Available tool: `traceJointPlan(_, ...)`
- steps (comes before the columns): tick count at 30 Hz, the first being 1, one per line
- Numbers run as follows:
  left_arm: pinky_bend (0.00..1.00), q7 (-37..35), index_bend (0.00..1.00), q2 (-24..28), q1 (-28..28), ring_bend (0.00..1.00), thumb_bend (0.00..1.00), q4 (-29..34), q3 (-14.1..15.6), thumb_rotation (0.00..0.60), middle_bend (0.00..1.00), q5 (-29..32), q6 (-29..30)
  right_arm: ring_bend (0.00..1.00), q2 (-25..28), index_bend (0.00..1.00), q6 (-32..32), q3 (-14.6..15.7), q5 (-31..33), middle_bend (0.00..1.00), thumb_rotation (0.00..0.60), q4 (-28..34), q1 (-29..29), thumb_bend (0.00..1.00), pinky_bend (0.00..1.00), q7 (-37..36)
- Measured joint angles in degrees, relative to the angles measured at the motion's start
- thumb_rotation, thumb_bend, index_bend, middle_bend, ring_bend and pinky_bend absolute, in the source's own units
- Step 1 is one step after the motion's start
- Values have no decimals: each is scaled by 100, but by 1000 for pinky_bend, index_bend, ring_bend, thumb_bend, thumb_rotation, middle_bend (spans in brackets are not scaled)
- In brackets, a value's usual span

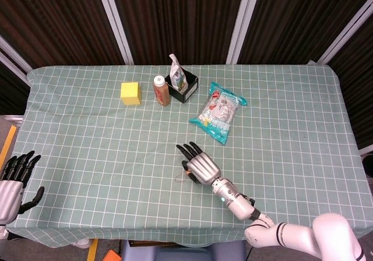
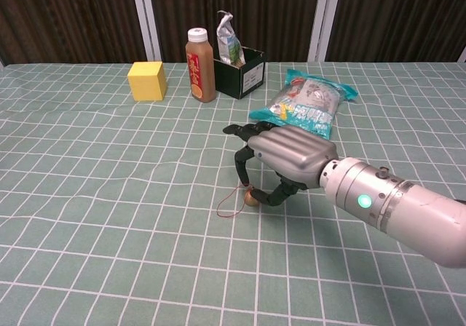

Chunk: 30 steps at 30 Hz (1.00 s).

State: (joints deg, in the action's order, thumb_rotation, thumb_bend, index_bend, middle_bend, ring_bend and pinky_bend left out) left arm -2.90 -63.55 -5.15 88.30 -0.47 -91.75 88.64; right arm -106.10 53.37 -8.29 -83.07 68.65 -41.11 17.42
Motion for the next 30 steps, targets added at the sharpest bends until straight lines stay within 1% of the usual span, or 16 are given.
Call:
traceJointPlan(13, 1, 7, 0, 35, -2, 0, 411, 17, 3, 600, 0, 71, -92, 0, -88, 653, 16, 55, 144, 17, 600, -160, -48, 518, 0, -17)
traceJointPlan(23, 1, 32, 0, 43, -8, 0, 411, 45, 5, 600, 0, 111, -145, 0, -108, 704, 122, 93, 132, 48, 600, -198, -61, 525, 0, -50)
traceJointPlan(30, 1, -5, 0, 69, -3, 0, 410, 55, 12, 600, 0, 89, -130, 0, -69, 724, 202, 115, 113, 59, 600, -103, -52, 540, 0, -20)
